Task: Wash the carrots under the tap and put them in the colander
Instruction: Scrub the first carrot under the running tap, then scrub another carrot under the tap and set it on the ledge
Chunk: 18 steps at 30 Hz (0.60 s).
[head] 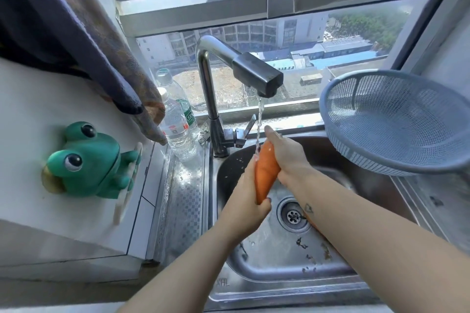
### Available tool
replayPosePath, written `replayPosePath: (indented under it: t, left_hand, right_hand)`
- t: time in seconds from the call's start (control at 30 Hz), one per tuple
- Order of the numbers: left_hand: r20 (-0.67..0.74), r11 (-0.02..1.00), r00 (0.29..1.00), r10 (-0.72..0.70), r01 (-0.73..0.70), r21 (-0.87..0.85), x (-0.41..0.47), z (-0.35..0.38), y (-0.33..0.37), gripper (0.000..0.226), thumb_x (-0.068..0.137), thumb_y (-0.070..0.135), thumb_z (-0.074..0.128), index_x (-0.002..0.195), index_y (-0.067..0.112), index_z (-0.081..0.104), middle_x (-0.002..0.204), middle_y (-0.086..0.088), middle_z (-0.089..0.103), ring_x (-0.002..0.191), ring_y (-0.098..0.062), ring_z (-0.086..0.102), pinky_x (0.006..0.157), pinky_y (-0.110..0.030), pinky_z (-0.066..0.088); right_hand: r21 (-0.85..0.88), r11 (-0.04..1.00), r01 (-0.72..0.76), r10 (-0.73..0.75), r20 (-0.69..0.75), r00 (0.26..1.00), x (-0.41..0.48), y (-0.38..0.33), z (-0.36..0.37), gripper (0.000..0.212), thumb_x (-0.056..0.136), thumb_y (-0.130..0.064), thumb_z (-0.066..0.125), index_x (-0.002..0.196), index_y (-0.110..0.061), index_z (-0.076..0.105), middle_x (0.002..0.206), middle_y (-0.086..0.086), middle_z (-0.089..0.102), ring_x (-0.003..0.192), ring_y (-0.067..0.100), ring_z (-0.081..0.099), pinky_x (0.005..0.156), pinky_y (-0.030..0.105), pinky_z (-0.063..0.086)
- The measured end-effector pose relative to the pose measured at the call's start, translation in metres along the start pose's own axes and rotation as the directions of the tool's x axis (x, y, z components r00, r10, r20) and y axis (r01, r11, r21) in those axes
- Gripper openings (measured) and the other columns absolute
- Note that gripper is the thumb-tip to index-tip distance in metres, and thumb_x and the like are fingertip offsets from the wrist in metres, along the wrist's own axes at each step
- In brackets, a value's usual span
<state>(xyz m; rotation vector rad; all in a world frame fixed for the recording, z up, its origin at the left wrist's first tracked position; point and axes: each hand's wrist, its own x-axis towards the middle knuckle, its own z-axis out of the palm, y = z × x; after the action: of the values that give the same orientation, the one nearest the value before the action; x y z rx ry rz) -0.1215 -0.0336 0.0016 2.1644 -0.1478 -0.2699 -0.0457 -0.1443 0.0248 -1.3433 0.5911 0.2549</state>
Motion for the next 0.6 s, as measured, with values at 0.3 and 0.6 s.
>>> replayPosePath:
  t: [0.3, 0.6]
  left_hand:
    - [0.257, 0.788, 0.914, -0.314, 0.402, -0.467, -0.003, 0.002, -0.001, 0.021, 0.101, 0.033, 0.042, 0.117, 0.024, 0.052, 0.088, -0.004, 0.059, 0.052, -0.008, 0.052, 0.047, -0.020, 0.041]
    - [0.645, 0.574, 0.561, -0.519, 0.788, -0.223, -0.023, -0.026, -0.003, 0.022, 0.097, 0.024, 0.042, 0.102, 0.010, 0.058, 0.088, -0.009, 0.063, 0.046, -0.006, 0.047, 0.050, -0.015, 0.042]
  right_hand:
    - [-0.164, 0.977, -0.134, 0.174, 0.258, 0.950, 0.013, 0.042, -0.039, 0.033, 0.093, -0.029, 0.056, 0.124, -0.019, 0.055, 0.124, 0.013, 0.062, 0.103, 0.027, 0.062, 0.079, 0.041, 0.047]
    - [-0.574, 0.781, -0.245, 0.431, 0.212, 0.877, -0.012, 0.086, -0.046, 0.028, 0.097, -0.036, 0.048, 0.113, -0.015, 0.057, 0.093, 0.005, 0.071, 0.075, 0.020, 0.073, 0.071, 0.036, 0.050]
